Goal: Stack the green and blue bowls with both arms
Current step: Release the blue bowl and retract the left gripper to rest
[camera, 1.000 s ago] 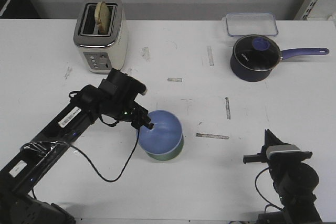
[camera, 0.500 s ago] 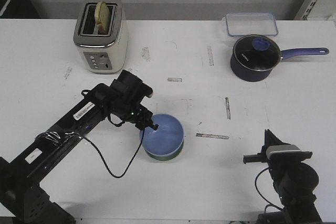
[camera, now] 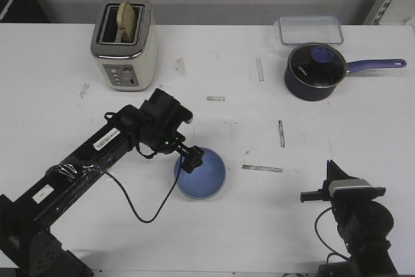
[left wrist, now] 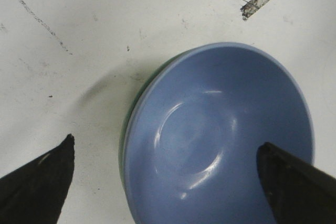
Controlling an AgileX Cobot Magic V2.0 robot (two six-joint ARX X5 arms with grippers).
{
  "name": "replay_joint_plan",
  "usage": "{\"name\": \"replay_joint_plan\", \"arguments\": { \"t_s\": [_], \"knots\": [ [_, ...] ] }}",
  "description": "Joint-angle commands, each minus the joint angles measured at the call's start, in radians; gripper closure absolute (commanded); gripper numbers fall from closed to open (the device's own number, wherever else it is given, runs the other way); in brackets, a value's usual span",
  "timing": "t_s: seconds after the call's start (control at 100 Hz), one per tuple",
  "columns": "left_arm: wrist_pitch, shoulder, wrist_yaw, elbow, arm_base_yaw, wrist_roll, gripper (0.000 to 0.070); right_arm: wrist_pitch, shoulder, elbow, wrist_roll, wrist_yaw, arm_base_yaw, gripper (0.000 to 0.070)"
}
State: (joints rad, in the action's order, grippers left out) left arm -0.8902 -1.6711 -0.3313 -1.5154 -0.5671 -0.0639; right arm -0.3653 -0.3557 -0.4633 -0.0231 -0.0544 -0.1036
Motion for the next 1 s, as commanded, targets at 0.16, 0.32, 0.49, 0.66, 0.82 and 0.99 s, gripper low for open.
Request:
{"name": "replay_joint_plan", "arguments": {
  "t_s": [0.16, 0.32, 0.49, 0.66, 0.82, 0.99],
  "knots": [
    [0.001, 0.02, 0.009, -0.018, 0.03, 0.0, 0.0075, 0.005, -0.006, -0.006, -0.004, 0.002, -0.002, 0.07],
    [0.001, 0.084, 0.134, -0.021, 0.082, 0.0, 0.0376, 0.005, -0.006, -0.006, -0.004, 0.002, -0.002, 0.07],
    [0.0, 0.166, 0.239, -0.021, 0.161, 0.0, 0.0661, 0.006, -0.006, -0.006, -0.004, 0.002, -0.002, 0.07],
    [-0.028, 0.236, 0.239, -0.021, 0.261, -0.003, 0.07, 0.006, -0.006, -0.006, -0.005, 0.001, -0.002, 0.07],
    [-0.04, 0.298, 0.239, 0.023, 0.374, -0.004, 0.07, 0.006, -0.006, -0.006, -0.005, 0.002, -0.002, 0.07],
    [0.095, 0.459, 0.239, 0.229, 0.51, -0.003, 0.07, 0.006, -0.006, -0.006, -0.005, 0.002, -0.002, 0.07]
  ]
}}
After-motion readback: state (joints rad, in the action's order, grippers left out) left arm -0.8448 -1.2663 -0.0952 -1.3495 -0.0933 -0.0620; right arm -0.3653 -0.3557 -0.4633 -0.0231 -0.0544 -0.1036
